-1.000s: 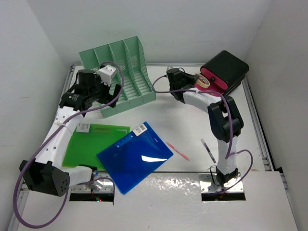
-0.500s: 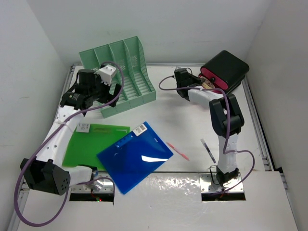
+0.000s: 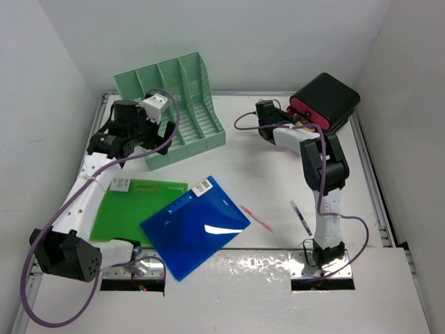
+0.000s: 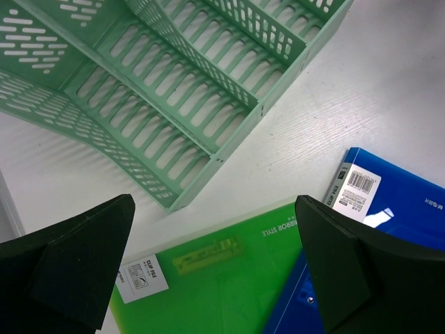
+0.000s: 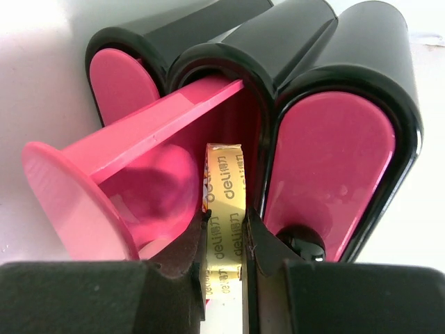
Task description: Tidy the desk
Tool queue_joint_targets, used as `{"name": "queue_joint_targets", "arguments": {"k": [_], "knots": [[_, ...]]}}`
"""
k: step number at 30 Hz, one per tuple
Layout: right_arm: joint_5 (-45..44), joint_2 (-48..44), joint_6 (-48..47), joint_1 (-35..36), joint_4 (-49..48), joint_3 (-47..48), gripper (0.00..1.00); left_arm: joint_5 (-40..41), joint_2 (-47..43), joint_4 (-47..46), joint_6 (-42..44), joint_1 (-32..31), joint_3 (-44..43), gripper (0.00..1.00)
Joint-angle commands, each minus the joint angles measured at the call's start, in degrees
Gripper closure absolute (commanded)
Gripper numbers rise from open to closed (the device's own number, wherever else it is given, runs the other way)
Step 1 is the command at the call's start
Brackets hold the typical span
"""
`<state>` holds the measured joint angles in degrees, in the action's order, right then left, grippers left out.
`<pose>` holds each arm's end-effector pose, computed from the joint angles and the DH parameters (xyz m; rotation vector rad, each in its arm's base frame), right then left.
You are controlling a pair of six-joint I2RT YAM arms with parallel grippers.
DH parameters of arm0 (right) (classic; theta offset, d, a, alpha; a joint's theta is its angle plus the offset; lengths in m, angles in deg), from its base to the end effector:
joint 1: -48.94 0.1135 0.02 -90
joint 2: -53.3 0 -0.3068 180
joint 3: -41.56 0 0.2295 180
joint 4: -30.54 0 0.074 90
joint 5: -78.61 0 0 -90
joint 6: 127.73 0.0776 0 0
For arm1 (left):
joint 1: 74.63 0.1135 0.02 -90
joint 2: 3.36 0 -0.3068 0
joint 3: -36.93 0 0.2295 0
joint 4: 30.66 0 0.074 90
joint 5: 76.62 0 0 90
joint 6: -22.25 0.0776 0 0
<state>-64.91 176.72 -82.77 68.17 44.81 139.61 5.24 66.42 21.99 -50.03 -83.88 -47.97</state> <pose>0.4821 0.1021 0.1946 -0.7178 2.1086 -1.2929 0.2500 -0.0519 0.3694 0.5928 2.1385 -0.0767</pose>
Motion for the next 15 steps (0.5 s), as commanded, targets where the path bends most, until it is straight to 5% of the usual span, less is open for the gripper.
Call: {"name": "queue_joint_targets", "arguments": {"k": [1,11,15], "knots": [[0.87,0.6,0.74,-0.85,-0.26,2.01,1.0,-0.29,0.27,-2.34,0.04,0.64,-0.31,0.0],[1.84,0.07,1.88,-1.73,0.44,1.92,1.0,-0.3,0.53,-2.43,0.04,0.64,-0.58,0.0],[2.8,-0.54,3.11,-1.73,0.71,1.92,0.89,-0.21,0.71,-2.43,0.3,0.64,-0.93,0.0]]}}
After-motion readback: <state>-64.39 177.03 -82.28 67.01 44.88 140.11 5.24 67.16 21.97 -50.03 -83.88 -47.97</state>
